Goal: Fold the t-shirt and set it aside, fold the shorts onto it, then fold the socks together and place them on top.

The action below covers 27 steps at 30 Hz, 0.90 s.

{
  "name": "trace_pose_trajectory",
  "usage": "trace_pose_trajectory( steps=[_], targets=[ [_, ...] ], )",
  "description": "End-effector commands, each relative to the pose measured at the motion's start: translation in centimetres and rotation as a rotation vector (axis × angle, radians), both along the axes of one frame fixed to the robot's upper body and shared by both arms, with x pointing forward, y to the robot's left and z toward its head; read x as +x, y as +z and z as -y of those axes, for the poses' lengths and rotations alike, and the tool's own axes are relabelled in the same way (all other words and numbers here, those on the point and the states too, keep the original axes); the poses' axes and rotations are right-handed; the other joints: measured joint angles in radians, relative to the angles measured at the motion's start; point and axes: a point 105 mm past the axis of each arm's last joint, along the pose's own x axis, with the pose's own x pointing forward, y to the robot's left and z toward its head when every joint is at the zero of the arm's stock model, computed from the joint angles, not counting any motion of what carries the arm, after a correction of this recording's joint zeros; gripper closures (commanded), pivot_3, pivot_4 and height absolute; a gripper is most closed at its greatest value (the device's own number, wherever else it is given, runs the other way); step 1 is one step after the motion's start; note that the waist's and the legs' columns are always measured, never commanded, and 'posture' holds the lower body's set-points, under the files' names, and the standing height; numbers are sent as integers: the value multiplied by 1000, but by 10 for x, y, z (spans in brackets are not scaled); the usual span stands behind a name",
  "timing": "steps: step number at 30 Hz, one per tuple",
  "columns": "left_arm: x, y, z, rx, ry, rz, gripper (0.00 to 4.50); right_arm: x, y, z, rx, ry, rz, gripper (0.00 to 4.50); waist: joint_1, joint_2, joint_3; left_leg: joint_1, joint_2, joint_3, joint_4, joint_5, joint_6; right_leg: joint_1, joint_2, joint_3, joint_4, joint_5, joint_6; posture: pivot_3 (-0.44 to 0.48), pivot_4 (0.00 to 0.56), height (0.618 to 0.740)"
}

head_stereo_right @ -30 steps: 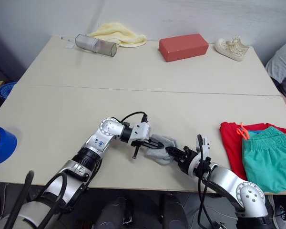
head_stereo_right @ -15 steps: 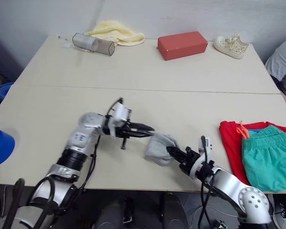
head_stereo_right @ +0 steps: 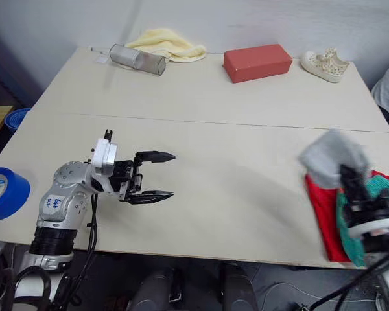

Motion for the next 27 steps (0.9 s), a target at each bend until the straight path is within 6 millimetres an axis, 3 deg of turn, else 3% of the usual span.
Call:
trace_pose_trajectory(
  steps=[1,4,7,9,12,16,21,25,26,27],
  targets=[
    [-9,7,10,-34,-36,10,0,-17,8,36,39,-174,23,4325,-2,1,1,0,0,0,0,0,0,0,0,0,0,0,0,0,150,740],
    [-11,7,14,-36,-53,-2,0,-26,-2,54,55,-232,-36,4325,-5,4,2,0,0,1,0,0,0,0,1,0,0,0,0,0,150,740],
    [-8,13,18,-31,-69,3,0,-45,-27,82,81,-294,-182,4325,-4,5,2,1,1,0,-1,0,-1,0,1,0,1,-1,-2,0,150,740],
    [-5,17,19,-23,-80,7,0,-49,-30,91,91,-301,-205,4325,-2,6,2,1,0,0,-1,0,-1,0,1,0,1,-2,-3,0,150,740],
    [-3,17,18,-1,-92,11,0,-49,-33,97,113,-302,-217,4325,-7,9,1,1,-1,1,-1,1,1,0,0,1,1,-5,-9,0,150,740],
    [-4,21,20,2,-87,16,0,-54,-66,97,181,-302,-393,4325,-9,9,1,3,0,2,-2,1,1,0,1,3,1,-5,-8,0,150,740],
    [-10,20,24,-1,-88,12,0,-52,-88,109,282,-340,-512,4325,-9,9,1,2,-1,2,-3,1,0,0,2,3,0,-4,-6,0,150,740],
    [-10,19,26,-2,-86,21,0,-47,-91,109,270,-313,-552,4325,-8,9,1,2,-1,2,-3,1,0,0,2,3,0,-3,-6,0,150,740],
    [-9,19,26,-2,-83,25,0,-47,-89,109,258,-310,-558,3624,-7,9,1,2,-1,2,-3,1,0,0,2,3,0,-3,-6,0,150,740],
    [-8,19,26,-2,-80,28,0,-47,-87,109,251,-314,-554,3419,-7,9,1,2,-1,2,-3,1,0,0,3,3,0,-3,-5,0,150,740]
  ],
)
